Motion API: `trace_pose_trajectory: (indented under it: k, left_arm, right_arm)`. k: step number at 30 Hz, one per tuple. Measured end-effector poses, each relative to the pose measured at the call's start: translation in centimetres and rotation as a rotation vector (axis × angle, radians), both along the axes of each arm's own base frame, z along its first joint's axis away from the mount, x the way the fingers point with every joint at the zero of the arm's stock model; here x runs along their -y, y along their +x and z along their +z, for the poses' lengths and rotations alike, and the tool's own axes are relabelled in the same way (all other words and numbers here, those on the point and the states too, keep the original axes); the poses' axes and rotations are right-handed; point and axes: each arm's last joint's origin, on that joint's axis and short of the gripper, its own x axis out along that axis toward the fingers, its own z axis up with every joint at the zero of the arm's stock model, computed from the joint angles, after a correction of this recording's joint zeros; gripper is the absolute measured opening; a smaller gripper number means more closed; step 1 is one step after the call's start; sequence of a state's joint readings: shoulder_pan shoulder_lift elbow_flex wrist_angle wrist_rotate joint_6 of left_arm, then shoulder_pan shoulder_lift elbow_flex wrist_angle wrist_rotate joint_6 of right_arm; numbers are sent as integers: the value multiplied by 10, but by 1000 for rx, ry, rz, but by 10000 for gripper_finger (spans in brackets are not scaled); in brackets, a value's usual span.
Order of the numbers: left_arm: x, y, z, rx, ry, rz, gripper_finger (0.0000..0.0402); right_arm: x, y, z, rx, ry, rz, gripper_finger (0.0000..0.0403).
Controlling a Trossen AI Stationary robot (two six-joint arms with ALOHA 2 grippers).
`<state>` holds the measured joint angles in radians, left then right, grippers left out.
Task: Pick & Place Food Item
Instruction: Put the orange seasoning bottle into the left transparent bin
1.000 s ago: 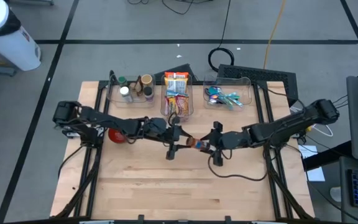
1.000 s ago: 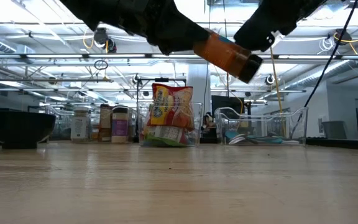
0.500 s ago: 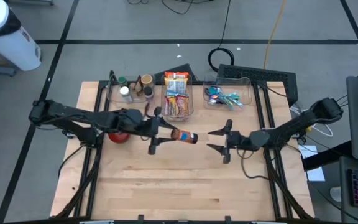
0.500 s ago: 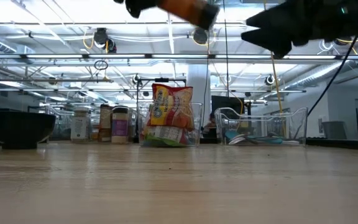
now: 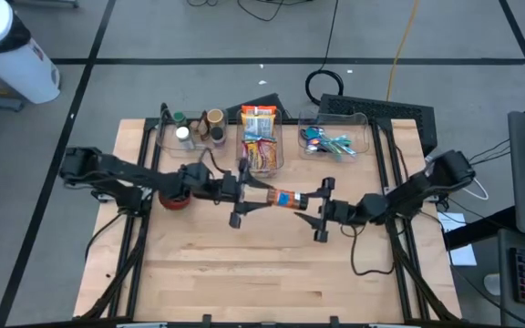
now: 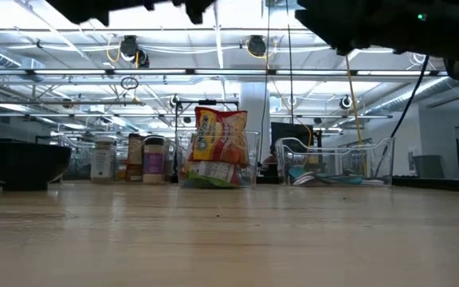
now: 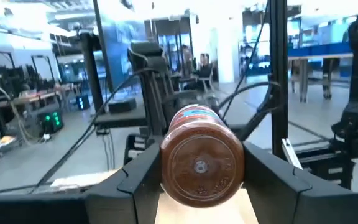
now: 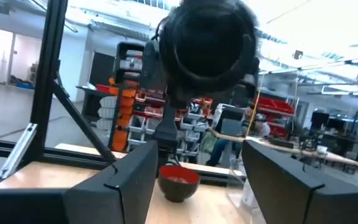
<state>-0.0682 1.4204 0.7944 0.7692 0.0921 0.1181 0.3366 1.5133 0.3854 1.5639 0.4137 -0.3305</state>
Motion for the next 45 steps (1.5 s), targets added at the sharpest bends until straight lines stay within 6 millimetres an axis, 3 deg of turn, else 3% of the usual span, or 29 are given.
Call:
trace_pose_trajectory:
  k: [11,40,45]
  left_arm:
    - [-2,20,-24,33,-12,-87,196]
    - [-3,24,-31,21,-15,-111,196]
    - [-3,24,-32,4,-7,-107,196]
  right_arm:
    - [-4,24,17,78,-55,95,222]
    - [-11,37,43,195,-149,168,220]
    - [-12,38,46,209,-156,177,201]
